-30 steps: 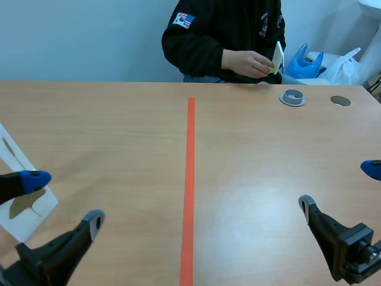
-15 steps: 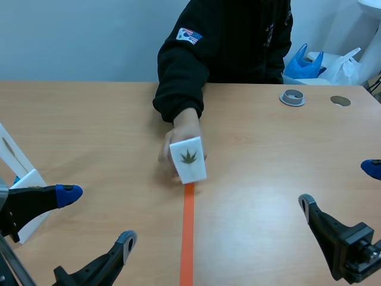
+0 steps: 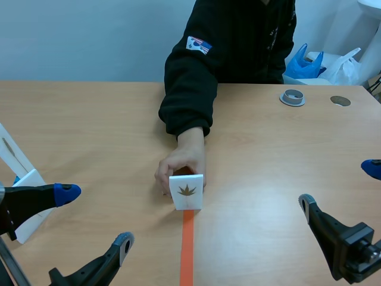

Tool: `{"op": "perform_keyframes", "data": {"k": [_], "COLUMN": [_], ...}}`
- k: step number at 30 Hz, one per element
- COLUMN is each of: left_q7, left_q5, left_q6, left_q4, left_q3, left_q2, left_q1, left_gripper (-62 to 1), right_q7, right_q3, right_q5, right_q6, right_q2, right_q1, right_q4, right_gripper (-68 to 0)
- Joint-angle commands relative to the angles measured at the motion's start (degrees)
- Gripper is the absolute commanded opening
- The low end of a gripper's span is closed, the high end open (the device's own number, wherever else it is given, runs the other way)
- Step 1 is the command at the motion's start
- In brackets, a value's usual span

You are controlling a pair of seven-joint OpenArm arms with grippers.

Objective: Sort the leaf by its shape. The table is split by an orange tape line. A compound leaf with several leaflets goes to the left side, a simple leaf with one blade goes to the right side. Return to the home posture when a red brick is placed on the table.

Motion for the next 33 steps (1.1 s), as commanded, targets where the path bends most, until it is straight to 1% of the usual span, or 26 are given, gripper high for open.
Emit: {"op": "perform_keyframes", "data": {"k": [1, 7, 10, 20, 22, 26, 30, 33], "left_q7": [-1.01, -0.7, -0.5, -1.11, -2.34, -2.62, -4.33, -4.79], "left_q5": [-0.59, -0.57, -0.55, 0.13, 2.08, 5.51, 7.17, 7.41], "left_q6": [-0.07, -0.07, -0.07, 0.22, 0.9, 4.68, 5.14, 5.77], "left_q4": [0.37, 0.24, -1.44, -15.8, -18.64, -24.37, -30.08, -34.36], "left_q3": [-0.35, -0.26, 0.39, 7.28, 9.2, 12.37, 14.69, 16.92], "left_q2": [0.13, 0.15, 0.15, 0.48, 0.61, 2.08, 4.42, 6.36], "left_q1": [-0.07, -0.94, -2.82, -14.4, -17.03, -22.67, -28.06, -31.91], "left_gripper": [1.4, 1.4, 1.4, 1.4, 1.4, 1.4, 1.4, 1.4], "right_q7": [1.27, 1.29, 1.33, 1.46, 1.46, 1.46, 1.46, 1.46], "right_q3": [0.92, 0.92, 0.92, 0.92, 0.92, 0.92, 0.92, 0.92], "right_q5": [0.87, 0.87, 0.87, 0.87, 0.87, 0.87, 0.87, 0.87], "right_q6": [-0.2, -0.2, -0.2, -0.2, -0.2, -0.2, -0.2, -0.2], "right_q2": [0.61, 0.61, 0.61, 0.61, 0.61, 0.61, 0.61, 0.61], "right_q1": [0.79, 0.79, 0.79, 0.79, 0.81, 0.81, 0.81, 0.81], "right_q4": [0.04, 0.04, 0.04, 0.04, 0.04, 0.04, 0.04, 0.04], "right_gripper": [0.4, 0.4, 0.4, 0.4, 0.4, 0.4, 0.4, 0.4]}}
